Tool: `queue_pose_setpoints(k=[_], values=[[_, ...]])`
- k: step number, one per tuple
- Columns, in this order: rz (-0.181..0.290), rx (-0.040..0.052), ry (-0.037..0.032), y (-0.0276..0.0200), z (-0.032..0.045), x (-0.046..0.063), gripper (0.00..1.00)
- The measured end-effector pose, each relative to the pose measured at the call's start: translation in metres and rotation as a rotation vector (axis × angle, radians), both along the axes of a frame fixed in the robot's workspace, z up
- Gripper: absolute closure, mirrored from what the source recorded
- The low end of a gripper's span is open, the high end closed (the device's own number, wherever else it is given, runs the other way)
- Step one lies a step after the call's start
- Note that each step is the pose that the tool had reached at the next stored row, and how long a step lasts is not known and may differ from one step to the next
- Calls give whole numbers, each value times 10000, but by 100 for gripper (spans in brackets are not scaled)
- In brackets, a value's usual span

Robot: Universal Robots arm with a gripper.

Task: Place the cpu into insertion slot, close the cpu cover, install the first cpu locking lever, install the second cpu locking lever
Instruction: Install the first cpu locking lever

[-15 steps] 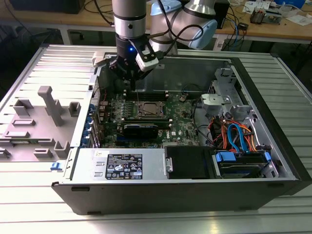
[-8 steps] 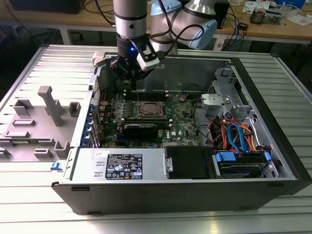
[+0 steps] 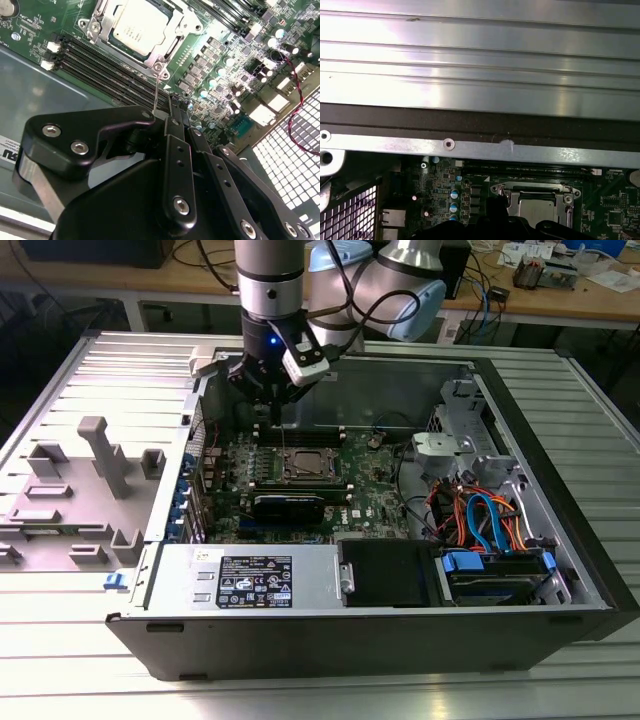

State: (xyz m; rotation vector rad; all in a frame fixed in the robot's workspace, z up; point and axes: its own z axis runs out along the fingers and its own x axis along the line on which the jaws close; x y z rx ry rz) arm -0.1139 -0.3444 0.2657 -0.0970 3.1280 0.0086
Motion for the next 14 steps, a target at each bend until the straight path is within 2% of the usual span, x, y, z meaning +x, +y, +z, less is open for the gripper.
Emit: queue_pose_setpoints(k=[7,14], values=[[0,1,0,0,0,43,89],[1,1,-1,0,-6,157,89]])
